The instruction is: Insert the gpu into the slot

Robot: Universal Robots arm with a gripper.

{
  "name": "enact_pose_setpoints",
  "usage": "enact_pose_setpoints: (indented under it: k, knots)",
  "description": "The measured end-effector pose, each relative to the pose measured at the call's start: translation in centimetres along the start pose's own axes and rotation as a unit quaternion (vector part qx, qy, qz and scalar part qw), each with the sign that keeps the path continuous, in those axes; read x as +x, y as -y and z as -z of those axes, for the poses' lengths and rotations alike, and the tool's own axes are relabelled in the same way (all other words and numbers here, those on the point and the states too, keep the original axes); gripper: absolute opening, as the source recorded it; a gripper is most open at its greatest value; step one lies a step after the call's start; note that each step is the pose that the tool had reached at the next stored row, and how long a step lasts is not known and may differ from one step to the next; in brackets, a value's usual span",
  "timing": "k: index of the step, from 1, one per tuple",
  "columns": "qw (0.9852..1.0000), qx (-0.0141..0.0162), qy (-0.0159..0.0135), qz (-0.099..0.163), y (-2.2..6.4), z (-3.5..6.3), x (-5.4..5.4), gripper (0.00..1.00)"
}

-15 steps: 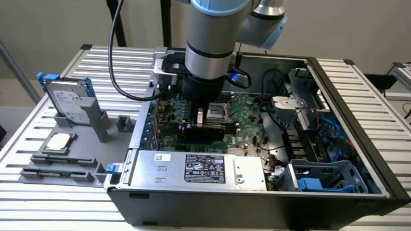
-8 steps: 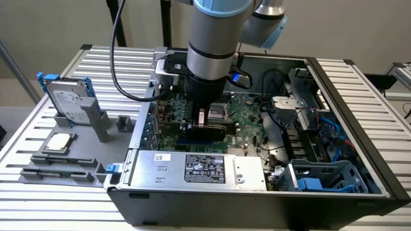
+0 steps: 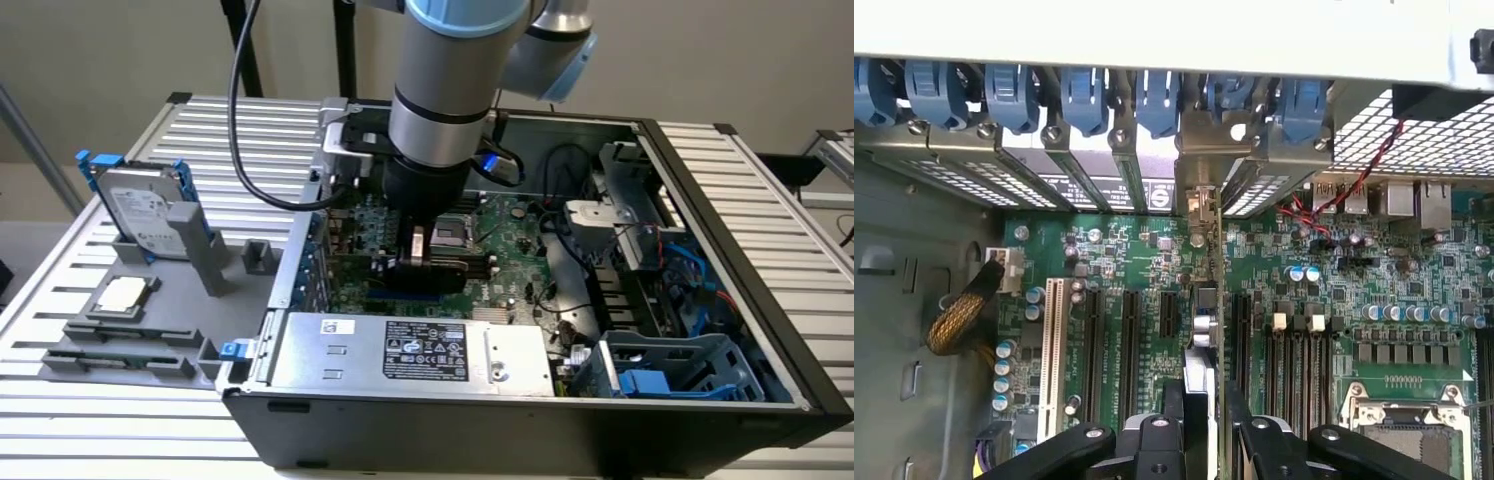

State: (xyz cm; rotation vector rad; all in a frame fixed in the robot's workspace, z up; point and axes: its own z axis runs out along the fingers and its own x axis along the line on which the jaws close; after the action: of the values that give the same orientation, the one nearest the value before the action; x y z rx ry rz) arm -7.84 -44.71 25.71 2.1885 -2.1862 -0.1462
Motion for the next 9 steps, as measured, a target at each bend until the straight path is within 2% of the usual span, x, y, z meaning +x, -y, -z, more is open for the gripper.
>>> enact_pose_setpoints:
  k: [4, 9]
  knots:
    - [1.0, -0.0025, 0.0, 0.0, 0.11, 0.25, -0.01, 0.26]
    - [1.0, -0.0029, -0.0001, 0.0, 0.22, 0.28, -0.01, 0.26]
